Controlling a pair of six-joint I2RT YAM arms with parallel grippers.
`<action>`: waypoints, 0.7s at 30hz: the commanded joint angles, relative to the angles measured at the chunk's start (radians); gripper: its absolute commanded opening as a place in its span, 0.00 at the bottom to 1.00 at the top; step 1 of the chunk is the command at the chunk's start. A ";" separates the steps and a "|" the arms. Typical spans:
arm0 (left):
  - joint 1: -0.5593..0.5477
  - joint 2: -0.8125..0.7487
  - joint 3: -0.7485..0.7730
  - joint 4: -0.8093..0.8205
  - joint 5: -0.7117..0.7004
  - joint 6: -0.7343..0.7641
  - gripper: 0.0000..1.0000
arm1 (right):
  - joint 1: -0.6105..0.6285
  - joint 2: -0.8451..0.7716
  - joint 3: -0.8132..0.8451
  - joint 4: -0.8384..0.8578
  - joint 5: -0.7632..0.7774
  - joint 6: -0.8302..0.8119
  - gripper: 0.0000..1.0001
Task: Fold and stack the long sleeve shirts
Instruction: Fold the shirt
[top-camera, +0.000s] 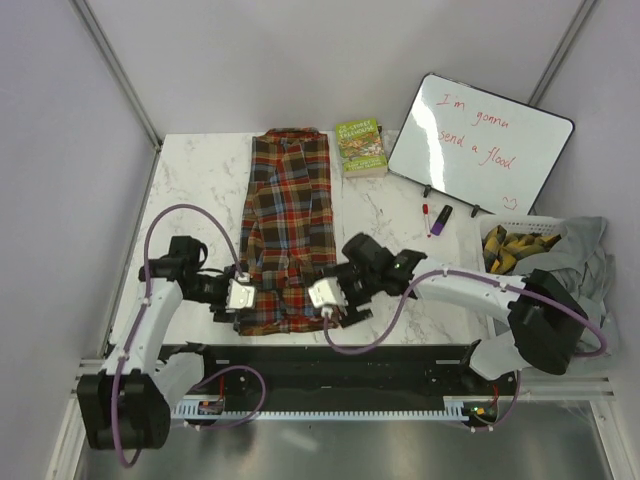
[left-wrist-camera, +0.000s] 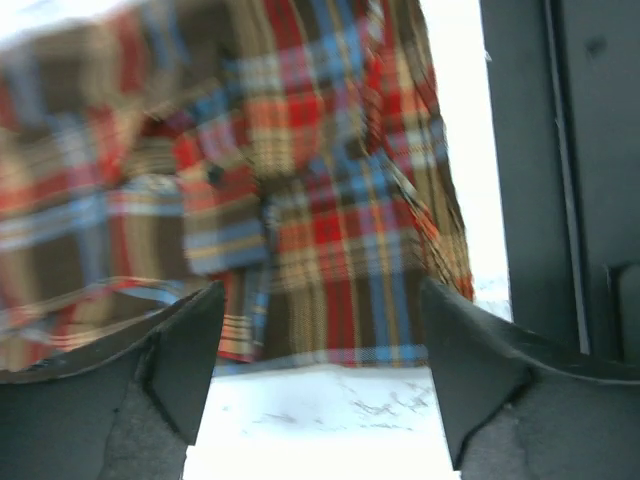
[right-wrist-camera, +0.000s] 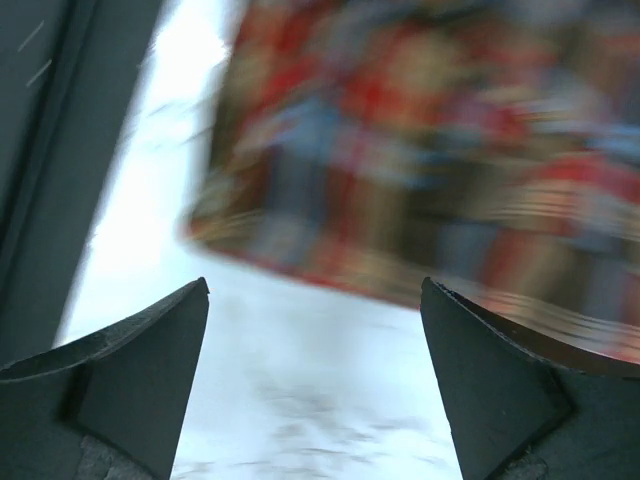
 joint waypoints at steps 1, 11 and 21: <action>0.044 0.145 0.026 -0.122 -0.105 0.267 0.77 | 0.079 -0.062 -0.178 0.037 0.041 -0.269 0.92; 0.143 0.136 -0.155 -0.030 -0.202 0.590 0.74 | 0.131 0.047 -0.250 0.271 0.086 -0.310 0.78; 0.144 0.179 -0.224 0.122 -0.185 0.594 0.79 | 0.131 0.091 -0.301 0.316 0.110 -0.359 0.65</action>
